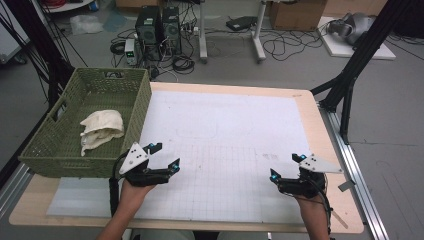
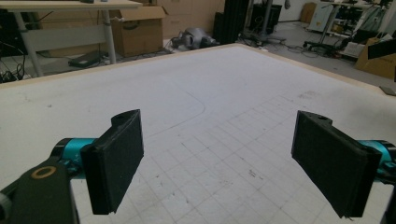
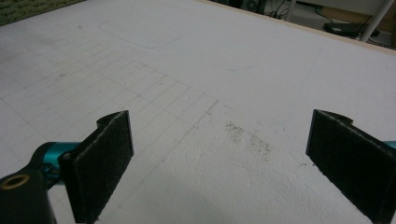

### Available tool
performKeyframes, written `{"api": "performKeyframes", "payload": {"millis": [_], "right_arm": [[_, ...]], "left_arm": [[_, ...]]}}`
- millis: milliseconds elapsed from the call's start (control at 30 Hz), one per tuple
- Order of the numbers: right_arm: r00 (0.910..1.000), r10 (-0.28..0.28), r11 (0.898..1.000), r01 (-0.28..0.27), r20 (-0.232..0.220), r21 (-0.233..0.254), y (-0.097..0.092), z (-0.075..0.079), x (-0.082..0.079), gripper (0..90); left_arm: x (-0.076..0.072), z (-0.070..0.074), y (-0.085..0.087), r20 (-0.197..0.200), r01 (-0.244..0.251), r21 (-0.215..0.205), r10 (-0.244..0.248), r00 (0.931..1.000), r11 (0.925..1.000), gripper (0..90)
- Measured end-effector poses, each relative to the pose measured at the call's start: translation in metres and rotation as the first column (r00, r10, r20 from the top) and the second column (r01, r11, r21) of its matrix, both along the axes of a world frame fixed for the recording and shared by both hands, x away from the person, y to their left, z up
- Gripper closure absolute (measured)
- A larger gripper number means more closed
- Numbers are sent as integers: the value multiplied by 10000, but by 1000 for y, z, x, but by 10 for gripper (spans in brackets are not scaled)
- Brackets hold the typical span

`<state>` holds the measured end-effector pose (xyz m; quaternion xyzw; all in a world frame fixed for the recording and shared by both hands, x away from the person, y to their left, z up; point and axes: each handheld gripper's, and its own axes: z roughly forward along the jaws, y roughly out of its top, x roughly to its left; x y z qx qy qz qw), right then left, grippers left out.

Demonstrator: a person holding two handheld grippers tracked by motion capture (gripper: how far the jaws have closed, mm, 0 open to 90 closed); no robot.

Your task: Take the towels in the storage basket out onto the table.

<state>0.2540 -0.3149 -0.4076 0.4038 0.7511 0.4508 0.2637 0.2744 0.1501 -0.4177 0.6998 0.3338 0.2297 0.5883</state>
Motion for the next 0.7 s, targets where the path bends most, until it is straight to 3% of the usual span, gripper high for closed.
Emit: {"api": "performKeyframes", "payload": {"millis": [267, 700], "right_arm": [[10000, -18, 10000, 18, -24, 73, -2, -1, 1, 65], [9998, -144, 9996, 146, -97, 227, -3, -1, -3, 65]], "left_arm": [[1, 1, -1, 176, -69, 21, 69, 9998, 10000, 182], [4, 4, -2, 53, 14, -230, -13, 10000, 9997, 183]]}}
